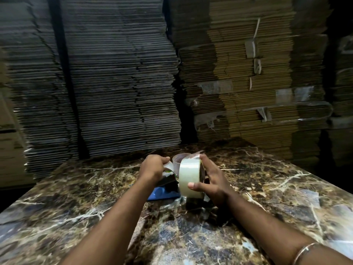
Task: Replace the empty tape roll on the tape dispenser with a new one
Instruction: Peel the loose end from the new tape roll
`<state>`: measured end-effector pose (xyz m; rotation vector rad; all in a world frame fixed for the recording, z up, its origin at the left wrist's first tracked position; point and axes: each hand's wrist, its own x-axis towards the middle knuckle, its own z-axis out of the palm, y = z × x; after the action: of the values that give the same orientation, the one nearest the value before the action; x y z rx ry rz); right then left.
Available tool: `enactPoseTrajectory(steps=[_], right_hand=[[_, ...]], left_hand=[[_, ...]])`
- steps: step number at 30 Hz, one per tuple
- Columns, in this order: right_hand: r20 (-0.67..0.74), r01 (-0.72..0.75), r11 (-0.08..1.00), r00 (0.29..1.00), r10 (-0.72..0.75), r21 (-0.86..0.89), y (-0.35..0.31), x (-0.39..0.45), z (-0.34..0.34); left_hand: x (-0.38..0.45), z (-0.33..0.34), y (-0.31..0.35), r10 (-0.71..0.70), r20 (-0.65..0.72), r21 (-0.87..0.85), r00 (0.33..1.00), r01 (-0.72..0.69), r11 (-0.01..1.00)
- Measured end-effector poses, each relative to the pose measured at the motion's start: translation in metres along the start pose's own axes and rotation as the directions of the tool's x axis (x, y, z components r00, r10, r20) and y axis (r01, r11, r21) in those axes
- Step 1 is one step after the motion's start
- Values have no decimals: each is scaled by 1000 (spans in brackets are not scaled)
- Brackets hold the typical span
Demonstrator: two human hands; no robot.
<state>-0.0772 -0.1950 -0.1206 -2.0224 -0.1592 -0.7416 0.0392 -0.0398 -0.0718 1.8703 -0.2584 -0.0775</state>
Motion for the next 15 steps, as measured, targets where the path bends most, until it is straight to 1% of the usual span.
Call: enactPoseTrajectory(steps=[3, 7, 11, 15], right_hand=[[-17, 27, 1000, 999, -27, -9, 2, -1, -1], [-22, 53, 998, 998, -54, -46, 1, -2, -1], [-17, 90, 996, 996, -91, -18, -3, -3, -1], [-17, 113, 987, 993, -116, -114, -4, -5, -1]], left_hand=[[4, 1, -5, 10, 94, -56, 996, -5, 998], [-5, -2, -5, -18, 148, -149, 989, 40, 988], [-16, -5, -1, -40, 190, -291, 981, 95, 952], [-16, -14, -7, -41, 227, -422, 973, 136, 896]])
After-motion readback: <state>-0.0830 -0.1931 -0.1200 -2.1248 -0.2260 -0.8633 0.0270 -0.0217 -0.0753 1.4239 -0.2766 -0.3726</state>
